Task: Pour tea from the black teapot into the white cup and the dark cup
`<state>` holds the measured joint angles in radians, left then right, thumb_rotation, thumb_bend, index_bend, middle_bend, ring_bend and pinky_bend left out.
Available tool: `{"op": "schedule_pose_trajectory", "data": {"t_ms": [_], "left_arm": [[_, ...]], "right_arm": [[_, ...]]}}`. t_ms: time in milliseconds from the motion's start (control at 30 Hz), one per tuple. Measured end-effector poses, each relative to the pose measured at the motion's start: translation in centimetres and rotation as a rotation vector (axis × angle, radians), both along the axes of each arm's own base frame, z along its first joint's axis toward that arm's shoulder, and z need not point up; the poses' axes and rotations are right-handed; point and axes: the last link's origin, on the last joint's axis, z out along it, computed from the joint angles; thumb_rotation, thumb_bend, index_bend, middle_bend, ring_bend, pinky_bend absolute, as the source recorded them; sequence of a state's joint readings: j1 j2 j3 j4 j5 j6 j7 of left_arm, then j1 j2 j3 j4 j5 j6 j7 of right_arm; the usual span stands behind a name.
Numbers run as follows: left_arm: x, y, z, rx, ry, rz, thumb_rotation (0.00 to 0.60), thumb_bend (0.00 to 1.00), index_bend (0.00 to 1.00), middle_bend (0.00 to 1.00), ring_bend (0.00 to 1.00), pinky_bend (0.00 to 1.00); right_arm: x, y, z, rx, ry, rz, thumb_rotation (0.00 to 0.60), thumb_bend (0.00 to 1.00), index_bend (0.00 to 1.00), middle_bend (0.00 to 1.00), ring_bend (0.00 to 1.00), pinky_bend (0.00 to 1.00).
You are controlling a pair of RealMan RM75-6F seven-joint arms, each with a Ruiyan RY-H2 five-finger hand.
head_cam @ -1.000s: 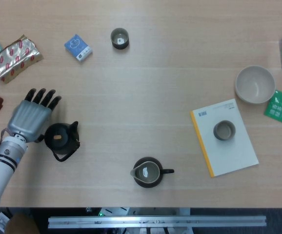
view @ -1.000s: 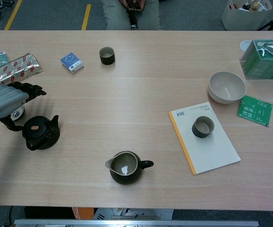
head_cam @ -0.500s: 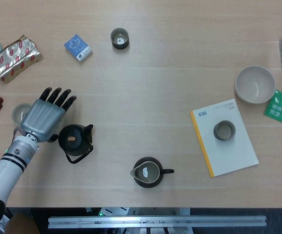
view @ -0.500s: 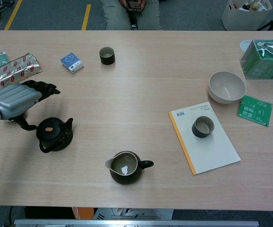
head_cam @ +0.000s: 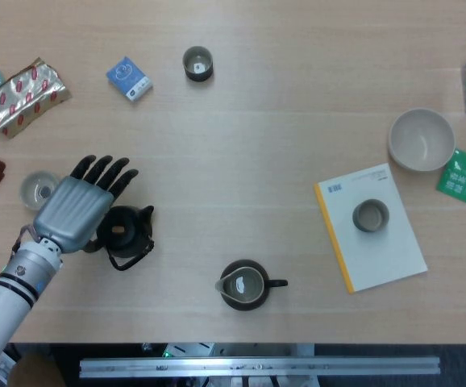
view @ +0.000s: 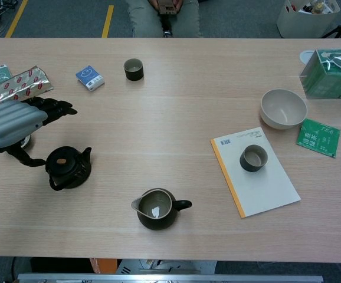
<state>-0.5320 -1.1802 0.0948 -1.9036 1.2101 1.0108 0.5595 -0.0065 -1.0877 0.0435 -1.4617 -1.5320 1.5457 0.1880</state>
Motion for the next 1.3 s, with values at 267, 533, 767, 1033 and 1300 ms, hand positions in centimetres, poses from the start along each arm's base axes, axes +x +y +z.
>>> {"op": "schedule_pose_trajectory", "data": {"t_ms": [267,533,767,1033,1300], "left_arm": [[1.5,-2.1,-0.2,-0.093,-0.025,-0.021,0.600,0.17,0.00,0.00,0.00,0.07],[2.1,-2.7,-1.2,-0.112,-0.053,-0.009,0.600,0.17,0.00,0.00,0.00,0.07],[2.4,-3.5,-1.9,-0.139,-0.067,0.009,0.600,0.17,0.00,0.00,0.00,0.07],[2.4,-3.6,-2.7,-0.135,-0.083,0.019,0.600,0.17,0.00,0.00,0.00,0.07],[2.3,-3.1,-3.5,-0.133,-0.091,0.033,0.600,0.17,0.00,0.00,0.00,0.07]], "right_arm": [[-0.3,-0.2,-0.1,0.006,-0.006,-0.002,0.600,0.12,0.36,0.32,0.18,0.22],[-0.5,-0.1,0.2,0.002,-0.006,-0.008,0.600,0.12,0.36,0.32,0.18,0.22],[-0.7,0.0,0.3,-0.001,-0.010,-0.013,0.600,0.12,0.36,0.32,0.18,0.22],[-1.0,0.3,0.5,-0.004,-0.013,-0.017,0.600,0.12,0.36,0.32,0.18,0.22],[-1.1,0.6,0.7,-0.011,-0.014,-0.022,0.600,0.12,0.36,0.32,0.18,0.22]]}}
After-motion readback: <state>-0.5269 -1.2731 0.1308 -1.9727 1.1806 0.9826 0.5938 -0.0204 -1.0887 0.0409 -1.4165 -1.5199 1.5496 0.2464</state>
